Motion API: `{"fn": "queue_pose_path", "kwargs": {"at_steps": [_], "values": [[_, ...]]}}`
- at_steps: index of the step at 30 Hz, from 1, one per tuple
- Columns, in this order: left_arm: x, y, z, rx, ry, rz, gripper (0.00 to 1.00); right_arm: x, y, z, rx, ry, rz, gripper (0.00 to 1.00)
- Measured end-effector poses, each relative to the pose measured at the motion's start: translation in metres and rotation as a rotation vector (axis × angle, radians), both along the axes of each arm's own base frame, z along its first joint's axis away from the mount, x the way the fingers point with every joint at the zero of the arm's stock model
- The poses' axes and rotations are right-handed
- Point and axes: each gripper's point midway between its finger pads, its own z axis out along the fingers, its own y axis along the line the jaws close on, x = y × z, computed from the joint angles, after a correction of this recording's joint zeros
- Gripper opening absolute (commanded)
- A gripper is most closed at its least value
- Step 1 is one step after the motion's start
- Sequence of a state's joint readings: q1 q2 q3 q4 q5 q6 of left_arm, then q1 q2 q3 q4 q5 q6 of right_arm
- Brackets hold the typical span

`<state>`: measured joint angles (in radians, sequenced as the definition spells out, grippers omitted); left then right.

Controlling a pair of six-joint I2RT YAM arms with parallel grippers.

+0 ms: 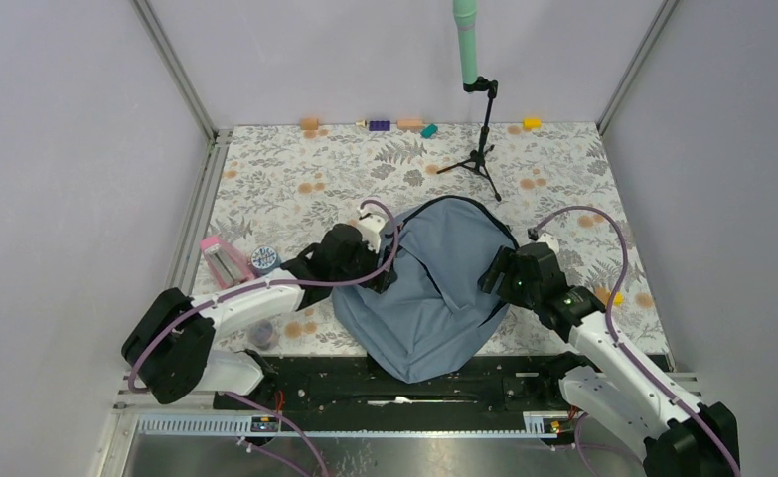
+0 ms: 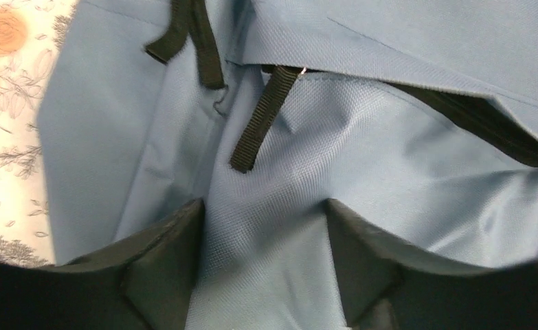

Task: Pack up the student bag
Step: Adjust the student bag at the center of the board.

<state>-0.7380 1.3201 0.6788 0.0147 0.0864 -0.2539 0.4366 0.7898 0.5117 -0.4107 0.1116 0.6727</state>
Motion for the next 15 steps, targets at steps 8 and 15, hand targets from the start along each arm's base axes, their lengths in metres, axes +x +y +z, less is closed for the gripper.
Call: {"fn": "queue_pose_path", "kwargs": {"at_steps": [8,15], "values": [[-0.013,0.002,-0.008,-0.017,-0.023,-0.038,0.0,0.009,0.018,-0.019,0.078,0.028,0.0,0.08],[-0.049,-0.006,0.004,-0.078,-0.024,-0.06,0.0,0.035,0.027,-0.036,0.0,0.066,0.06,0.0]]}}
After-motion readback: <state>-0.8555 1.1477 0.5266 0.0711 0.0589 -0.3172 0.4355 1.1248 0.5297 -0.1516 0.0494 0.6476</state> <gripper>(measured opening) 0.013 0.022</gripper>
